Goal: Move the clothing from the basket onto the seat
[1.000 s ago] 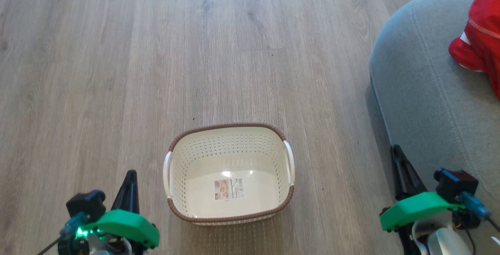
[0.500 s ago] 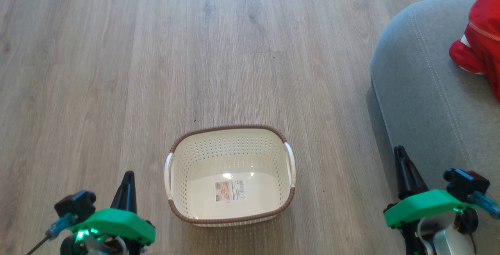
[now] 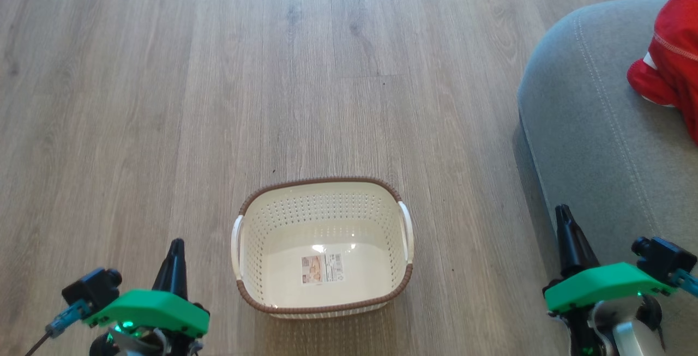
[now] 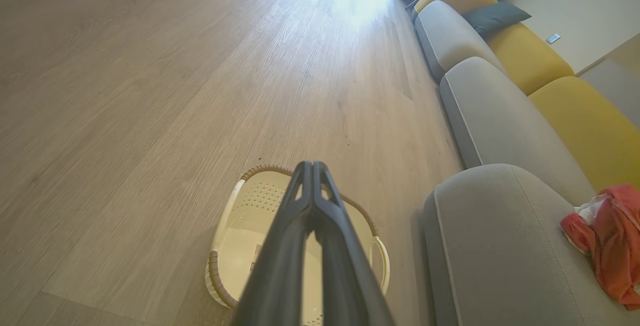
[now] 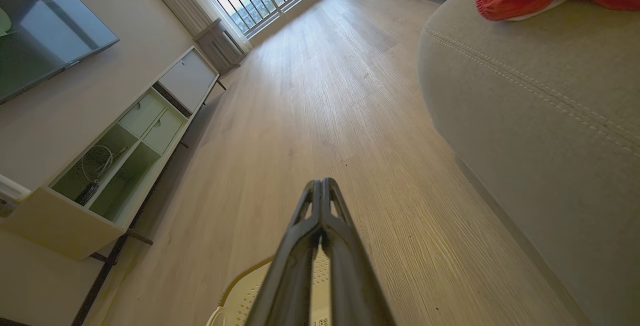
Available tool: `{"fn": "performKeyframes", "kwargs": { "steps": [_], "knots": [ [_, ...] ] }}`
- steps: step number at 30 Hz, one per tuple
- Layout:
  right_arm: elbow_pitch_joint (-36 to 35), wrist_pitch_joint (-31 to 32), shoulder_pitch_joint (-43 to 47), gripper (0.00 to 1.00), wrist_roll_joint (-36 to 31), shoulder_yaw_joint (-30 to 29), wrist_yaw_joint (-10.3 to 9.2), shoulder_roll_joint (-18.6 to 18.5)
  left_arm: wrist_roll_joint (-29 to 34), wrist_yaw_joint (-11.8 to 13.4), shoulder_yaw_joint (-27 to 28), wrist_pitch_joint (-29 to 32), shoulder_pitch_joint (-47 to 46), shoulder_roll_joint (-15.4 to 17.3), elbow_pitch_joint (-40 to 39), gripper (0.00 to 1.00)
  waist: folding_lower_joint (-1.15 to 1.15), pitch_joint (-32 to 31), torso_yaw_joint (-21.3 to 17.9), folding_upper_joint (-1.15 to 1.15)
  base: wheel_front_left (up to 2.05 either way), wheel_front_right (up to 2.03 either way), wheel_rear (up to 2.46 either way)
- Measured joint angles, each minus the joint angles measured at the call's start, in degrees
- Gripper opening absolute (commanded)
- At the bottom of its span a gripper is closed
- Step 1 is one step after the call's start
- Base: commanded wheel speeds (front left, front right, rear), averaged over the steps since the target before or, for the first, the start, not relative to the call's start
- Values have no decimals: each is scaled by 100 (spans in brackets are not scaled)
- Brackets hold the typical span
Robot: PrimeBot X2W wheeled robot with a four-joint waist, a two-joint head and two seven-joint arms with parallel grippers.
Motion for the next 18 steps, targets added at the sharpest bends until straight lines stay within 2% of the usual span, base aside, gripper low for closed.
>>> {"fn": "performKeyframes", "kwargs": {
  "steps": [18],
  "knots": [
    [-26, 301, -7, 0, 1199, -98, 0, -1, -1104, -96, 78, 296, -23, -3, -58, 0, 0, -65, 33, 0, 0, 0, 0]
  ]
}}
